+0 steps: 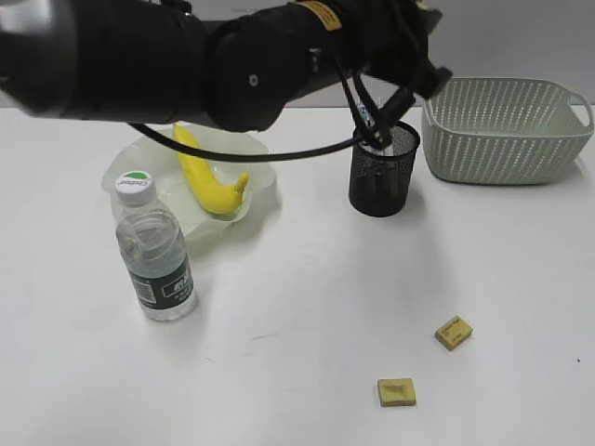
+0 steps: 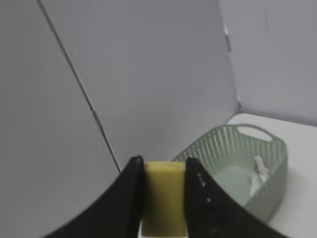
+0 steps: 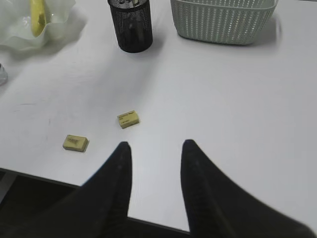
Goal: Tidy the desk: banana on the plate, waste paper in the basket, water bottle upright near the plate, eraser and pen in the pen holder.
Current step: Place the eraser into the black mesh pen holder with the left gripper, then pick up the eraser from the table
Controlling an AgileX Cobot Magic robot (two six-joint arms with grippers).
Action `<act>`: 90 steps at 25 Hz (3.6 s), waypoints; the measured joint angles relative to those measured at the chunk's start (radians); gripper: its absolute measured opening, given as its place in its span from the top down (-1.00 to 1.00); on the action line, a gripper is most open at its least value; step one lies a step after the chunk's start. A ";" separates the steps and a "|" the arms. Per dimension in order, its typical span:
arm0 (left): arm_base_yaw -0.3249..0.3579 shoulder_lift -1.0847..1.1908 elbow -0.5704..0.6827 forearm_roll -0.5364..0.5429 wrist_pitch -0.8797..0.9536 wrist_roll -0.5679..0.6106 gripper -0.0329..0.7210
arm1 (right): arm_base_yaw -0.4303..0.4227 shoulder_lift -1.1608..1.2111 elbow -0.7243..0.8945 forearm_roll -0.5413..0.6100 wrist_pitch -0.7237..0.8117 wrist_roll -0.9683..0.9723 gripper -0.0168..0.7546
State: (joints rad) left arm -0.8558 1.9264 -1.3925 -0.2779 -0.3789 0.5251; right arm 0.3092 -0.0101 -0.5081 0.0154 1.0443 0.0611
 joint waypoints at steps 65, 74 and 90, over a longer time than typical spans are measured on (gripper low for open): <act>0.123 -1.879 0.853 0.486 1.455 -0.814 0.15 | 0.000 0.981 -0.152 0.204 -0.398 -0.123 0.32; 0.440 -1.932 0.853 0.501 1.450 -0.814 0.15 | 0.041 1.675 -0.356 0.112 -0.348 -0.124 0.28; 0.618 -1.933 0.853 0.502 1.449 -0.814 0.15 | 0.163 1.834 -0.362 -0.033 -0.530 -0.125 -0.39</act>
State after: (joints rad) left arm -0.2376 -0.0064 -0.5395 0.2239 1.0702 -0.2887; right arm 0.4717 1.8238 -0.8700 -0.0178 0.5140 -0.0644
